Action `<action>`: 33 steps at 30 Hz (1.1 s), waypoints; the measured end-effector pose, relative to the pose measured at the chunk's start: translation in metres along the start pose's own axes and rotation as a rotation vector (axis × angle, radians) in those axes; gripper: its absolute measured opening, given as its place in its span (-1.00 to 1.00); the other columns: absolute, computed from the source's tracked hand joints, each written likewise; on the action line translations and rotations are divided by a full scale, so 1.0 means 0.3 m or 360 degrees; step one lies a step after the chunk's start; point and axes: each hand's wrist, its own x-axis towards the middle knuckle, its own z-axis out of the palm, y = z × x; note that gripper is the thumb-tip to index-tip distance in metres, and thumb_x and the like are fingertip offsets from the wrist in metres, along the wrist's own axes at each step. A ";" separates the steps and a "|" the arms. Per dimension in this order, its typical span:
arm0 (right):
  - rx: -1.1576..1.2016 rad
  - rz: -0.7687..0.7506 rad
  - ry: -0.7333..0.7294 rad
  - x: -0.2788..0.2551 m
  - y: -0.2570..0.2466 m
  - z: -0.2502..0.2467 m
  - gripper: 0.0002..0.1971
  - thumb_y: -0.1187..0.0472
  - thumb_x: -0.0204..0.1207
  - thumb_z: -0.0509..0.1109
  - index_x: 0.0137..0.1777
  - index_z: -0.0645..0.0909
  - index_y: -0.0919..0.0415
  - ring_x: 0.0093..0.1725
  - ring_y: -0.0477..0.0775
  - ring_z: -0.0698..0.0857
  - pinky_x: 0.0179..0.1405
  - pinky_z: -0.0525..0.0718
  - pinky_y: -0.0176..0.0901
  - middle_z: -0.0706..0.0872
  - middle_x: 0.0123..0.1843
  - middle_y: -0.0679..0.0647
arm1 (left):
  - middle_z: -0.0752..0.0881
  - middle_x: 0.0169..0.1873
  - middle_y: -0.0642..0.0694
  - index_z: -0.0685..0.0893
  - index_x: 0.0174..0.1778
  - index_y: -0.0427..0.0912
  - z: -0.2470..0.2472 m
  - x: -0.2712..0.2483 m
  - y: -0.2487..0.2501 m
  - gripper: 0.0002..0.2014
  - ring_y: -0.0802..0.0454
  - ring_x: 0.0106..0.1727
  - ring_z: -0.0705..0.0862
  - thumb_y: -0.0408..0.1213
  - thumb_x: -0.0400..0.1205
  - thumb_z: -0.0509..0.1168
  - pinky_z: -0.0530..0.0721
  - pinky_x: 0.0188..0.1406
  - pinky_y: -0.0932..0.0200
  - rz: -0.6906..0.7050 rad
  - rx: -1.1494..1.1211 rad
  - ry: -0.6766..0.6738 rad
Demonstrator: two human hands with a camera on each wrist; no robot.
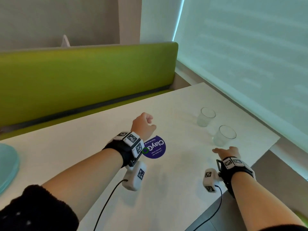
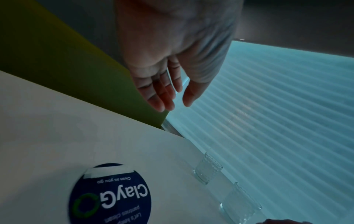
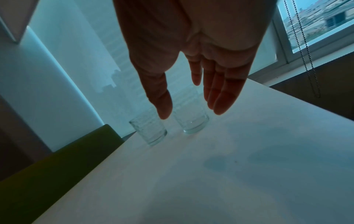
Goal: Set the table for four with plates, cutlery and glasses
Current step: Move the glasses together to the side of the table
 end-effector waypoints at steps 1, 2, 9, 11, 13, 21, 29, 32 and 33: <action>0.0019 0.0028 0.0009 0.042 -0.003 -0.002 -0.14 0.19 0.37 0.56 0.59 0.16 0.32 0.41 0.36 0.51 0.31 0.51 0.12 0.46 0.47 0.37 | 0.67 0.17 -0.10 0.56 0.25 -0.19 0.024 0.030 0.007 -0.68 -0.01 0.21 0.61 -0.30 0.57 0.34 0.44 0.05 0.30 -0.0013 0.0006 -0.0011; 0.0044 0.0059 0.0008 0.078 -0.005 -0.001 -0.10 0.18 0.36 0.57 0.60 0.13 0.30 0.40 0.38 0.52 0.30 0.51 0.13 0.47 0.46 0.38 | 0.68 0.16 -0.09 0.57 0.24 -0.19 0.048 0.059 0.011 -0.69 -0.01 0.20 0.62 -0.30 0.57 0.34 0.44 0.05 0.30 -0.0027 0.0010 -0.0025; 0.0200 0.0087 0.0099 0.237 -0.011 0.060 0.02 0.13 0.23 0.66 0.60 0.11 0.21 0.44 0.37 0.48 0.41 0.48 0.21 0.46 0.48 0.33 | 0.67 0.16 -0.09 0.59 0.22 -0.19 0.157 0.182 -0.016 -0.69 0.00 0.15 0.62 -0.31 0.56 0.34 0.64 0.18 0.13 -0.0099 0.0091 -0.0076; 0.0257 0.0058 0.0133 0.262 -0.001 0.089 0.01 0.13 0.20 0.68 0.58 0.16 0.22 0.45 0.34 0.48 0.46 0.46 0.16 0.46 0.48 0.29 | 0.67 0.16 -0.10 0.59 0.23 -0.20 0.172 0.201 -0.028 -0.69 -0.02 0.16 0.63 -0.31 0.55 0.35 0.64 0.19 0.11 -0.0114 0.0118 -0.0087; 0.0307 0.0047 0.0193 0.284 0.004 0.108 0.01 0.09 0.14 0.70 0.54 0.21 0.22 0.43 0.34 0.51 0.45 0.47 0.16 0.50 0.45 0.29 | 0.67 0.17 -0.12 0.58 0.23 -0.20 0.181 0.218 -0.036 -0.68 -0.04 0.15 0.65 -0.30 0.55 0.36 0.66 0.19 0.09 -0.0134 0.0111 -0.0093; 0.0413 -0.0037 0.0309 0.350 -0.017 0.118 -0.05 0.06 0.19 0.67 0.54 0.23 0.14 0.45 0.22 0.51 0.47 0.44 0.01 0.56 0.44 0.15 | 0.65 0.19 -0.08 0.54 0.28 -0.19 0.203 0.256 -0.036 -0.62 0.02 0.18 0.60 -0.22 0.56 0.37 0.42 0.03 0.31 -0.0172 0.0121 -0.0150; 0.0173 -0.0477 0.0020 0.255 -0.085 0.189 -0.28 0.14 0.18 0.69 0.34 0.48 0.17 0.25 0.18 0.61 0.26 0.50 -0.10 0.66 0.22 0.13 | 0.58 0.27 -0.04 0.42 0.39 -0.11 0.247 0.260 -0.030 -0.41 0.04 0.14 0.61 -0.18 0.47 0.48 0.53 0.10 0.24 -0.0155 0.0123 -0.0374; 0.0154 -0.0735 -0.0380 0.175 -0.164 0.233 -0.31 0.19 0.16 0.70 0.31 0.53 0.16 0.09 0.03 0.62 0.15 0.52 -0.21 0.65 0.09 0.01 | 0.50 0.39 -0.04 0.30 0.51 -0.07 0.277 0.255 -0.015 -0.21 0.03 0.26 0.58 -0.18 0.41 0.54 0.52 0.16 0.23 -0.0117 0.0115 -0.0544; 0.0169 -0.0795 -0.0519 0.147 -0.194 0.242 -0.31 0.22 0.15 0.71 0.30 0.53 0.16 0.08 0.02 0.63 0.16 0.55 -0.20 0.65 0.07 0.00 | 0.47 0.42 -0.04 0.26 0.54 -0.06 0.287 0.254 -0.010 -0.15 0.02 0.32 0.55 -0.18 0.38 0.56 0.52 0.22 0.22 -0.0102 0.0096 -0.0589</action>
